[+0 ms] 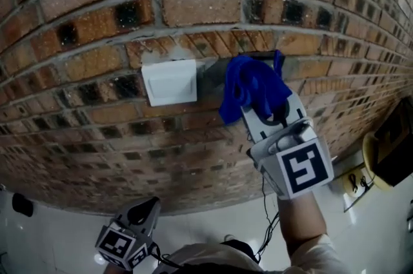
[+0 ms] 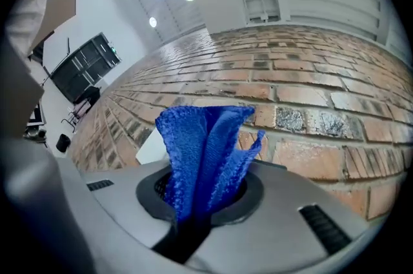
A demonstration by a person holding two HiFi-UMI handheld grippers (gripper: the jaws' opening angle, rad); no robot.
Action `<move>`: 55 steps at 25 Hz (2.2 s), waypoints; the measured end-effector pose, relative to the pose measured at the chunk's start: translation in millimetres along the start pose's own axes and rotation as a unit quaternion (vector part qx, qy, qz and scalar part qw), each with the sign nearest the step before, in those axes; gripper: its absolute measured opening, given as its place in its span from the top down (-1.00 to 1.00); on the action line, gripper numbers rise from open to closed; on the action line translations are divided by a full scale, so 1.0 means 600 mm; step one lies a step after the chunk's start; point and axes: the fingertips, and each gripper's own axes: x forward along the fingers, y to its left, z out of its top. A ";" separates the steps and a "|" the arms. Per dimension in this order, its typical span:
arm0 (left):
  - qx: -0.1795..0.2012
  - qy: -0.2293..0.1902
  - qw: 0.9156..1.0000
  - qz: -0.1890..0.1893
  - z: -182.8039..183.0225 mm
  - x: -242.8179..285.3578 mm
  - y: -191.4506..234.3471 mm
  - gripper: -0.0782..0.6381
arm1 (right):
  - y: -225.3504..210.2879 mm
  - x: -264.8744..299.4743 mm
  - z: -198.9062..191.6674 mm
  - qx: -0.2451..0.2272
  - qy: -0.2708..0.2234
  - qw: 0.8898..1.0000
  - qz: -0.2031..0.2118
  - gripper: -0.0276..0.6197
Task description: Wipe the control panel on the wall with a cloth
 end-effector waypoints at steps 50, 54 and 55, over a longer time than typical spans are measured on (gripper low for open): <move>-0.021 -0.006 1.000 -0.004 0.002 0.035 -0.069 0.78 | -0.212 -0.085 -0.074 -0.046 0.028 0.994 -0.100 0.64; -0.019 -0.007 1.000 -0.009 0.003 0.039 -0.080 0.78 | -0.218 -0.087 -0.078 -0.039 0.026 0.994 -0.097 0.64; -0.020 -0.008 1.000 -0.009 0.003 0.039 -0.080 0.78 | -0.212 -0.092 -0.068 -0.043 0.024 0.994 -0.097 0.64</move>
